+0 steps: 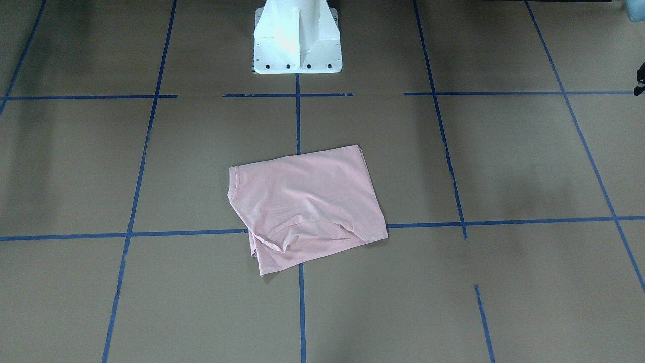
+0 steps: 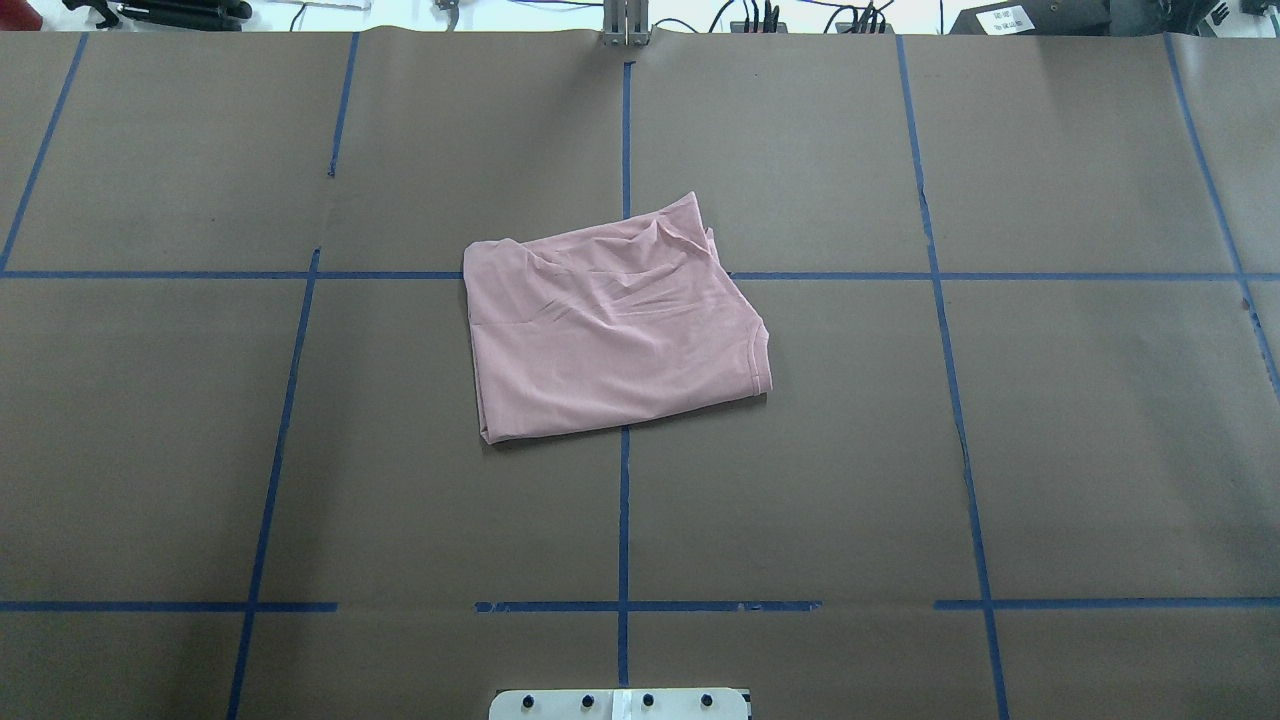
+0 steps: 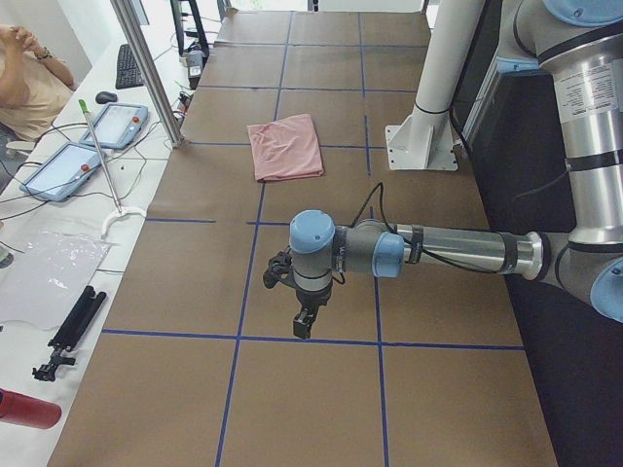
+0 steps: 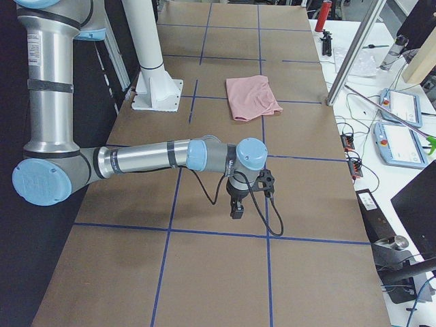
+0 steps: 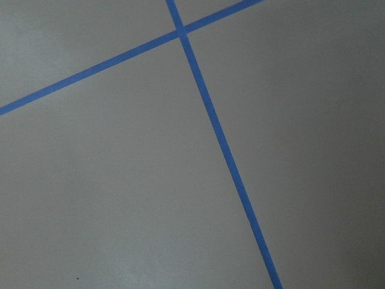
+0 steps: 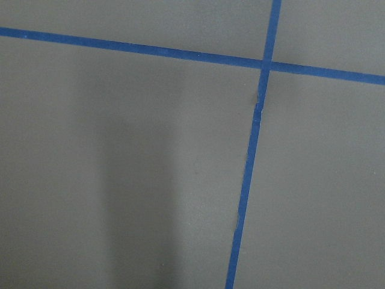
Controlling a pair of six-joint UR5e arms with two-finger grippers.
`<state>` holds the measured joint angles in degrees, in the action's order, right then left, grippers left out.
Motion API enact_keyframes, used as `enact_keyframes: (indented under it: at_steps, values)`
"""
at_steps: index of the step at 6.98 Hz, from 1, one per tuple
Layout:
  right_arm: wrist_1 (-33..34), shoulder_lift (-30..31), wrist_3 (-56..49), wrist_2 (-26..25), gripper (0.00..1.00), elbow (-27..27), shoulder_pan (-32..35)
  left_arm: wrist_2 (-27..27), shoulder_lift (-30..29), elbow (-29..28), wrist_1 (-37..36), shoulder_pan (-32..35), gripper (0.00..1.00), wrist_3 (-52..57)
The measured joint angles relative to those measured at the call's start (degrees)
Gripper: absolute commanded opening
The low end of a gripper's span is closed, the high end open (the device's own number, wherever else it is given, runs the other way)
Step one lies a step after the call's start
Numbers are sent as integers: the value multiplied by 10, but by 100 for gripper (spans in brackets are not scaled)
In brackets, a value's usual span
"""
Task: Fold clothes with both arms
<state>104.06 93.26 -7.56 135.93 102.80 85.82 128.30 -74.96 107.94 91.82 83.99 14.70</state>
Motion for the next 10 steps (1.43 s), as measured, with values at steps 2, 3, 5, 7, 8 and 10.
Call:
enact_keyframes:
  at_steps: [2, 3, 5, 7, 8, 10]
  values:
    - [0, -2, 0, 1, 100, -1, -1, 17, -10, -9, -2, 30, 100, -2]
    - [0, -2, 0, 4, 100, -2, -2, 23, -22, -14, -8, 42, 100, -8]
    - [0, -3, 0, 8, 100, -2, -1, 30, -48, -18, -33, 53, 100, -39]
    - [0, -3, 0, 16, 100, -1, -1, 59, -62, -16, -39, 54, 100, -60]
    - [0, -3, 1, 22, 100, 1, -1, 71, -64, -14, -37, 55, 100, -65]
    - [0, -4, 3, 36, 100, 4, -1, 78, -64, -11, -32, 55, 100, -66]
